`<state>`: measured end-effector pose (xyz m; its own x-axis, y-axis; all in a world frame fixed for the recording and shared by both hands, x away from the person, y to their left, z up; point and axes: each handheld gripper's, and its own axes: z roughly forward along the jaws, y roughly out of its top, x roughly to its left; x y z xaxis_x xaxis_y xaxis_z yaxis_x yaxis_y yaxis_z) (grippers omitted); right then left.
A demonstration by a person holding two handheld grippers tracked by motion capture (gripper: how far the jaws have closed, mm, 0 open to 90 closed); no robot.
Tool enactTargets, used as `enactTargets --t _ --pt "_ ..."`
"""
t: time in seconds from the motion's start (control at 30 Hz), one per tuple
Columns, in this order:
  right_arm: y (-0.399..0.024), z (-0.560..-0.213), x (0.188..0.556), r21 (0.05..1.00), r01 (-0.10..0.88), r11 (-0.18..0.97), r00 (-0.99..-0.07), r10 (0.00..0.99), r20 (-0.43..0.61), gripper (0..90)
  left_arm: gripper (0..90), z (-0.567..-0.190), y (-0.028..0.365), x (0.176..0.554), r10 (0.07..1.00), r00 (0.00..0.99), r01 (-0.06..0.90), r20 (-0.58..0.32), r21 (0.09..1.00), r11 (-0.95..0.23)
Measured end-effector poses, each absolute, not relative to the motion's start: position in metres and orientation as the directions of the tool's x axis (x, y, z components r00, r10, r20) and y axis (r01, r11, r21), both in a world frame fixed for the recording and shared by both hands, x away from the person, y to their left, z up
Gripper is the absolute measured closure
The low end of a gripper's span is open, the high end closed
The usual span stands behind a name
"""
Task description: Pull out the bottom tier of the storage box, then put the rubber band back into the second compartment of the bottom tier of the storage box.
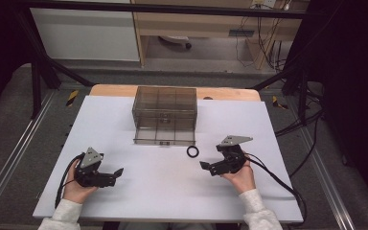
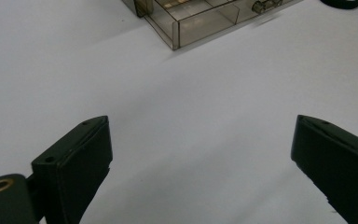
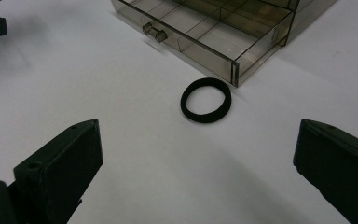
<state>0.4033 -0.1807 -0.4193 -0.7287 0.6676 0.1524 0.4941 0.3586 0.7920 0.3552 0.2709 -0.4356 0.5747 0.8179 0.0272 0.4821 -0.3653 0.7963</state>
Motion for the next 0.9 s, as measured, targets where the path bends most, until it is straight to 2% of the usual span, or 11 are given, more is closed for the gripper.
enactTargets --t 0.9 --pt "-0.148 -0.423 0.422 0.766 0.505 0.397 -0.739 0.658 0.146 3.8 5.5 -0.436 0.271 0.356 0.82 0.572 0.488 0.022 0.795 -0.361"
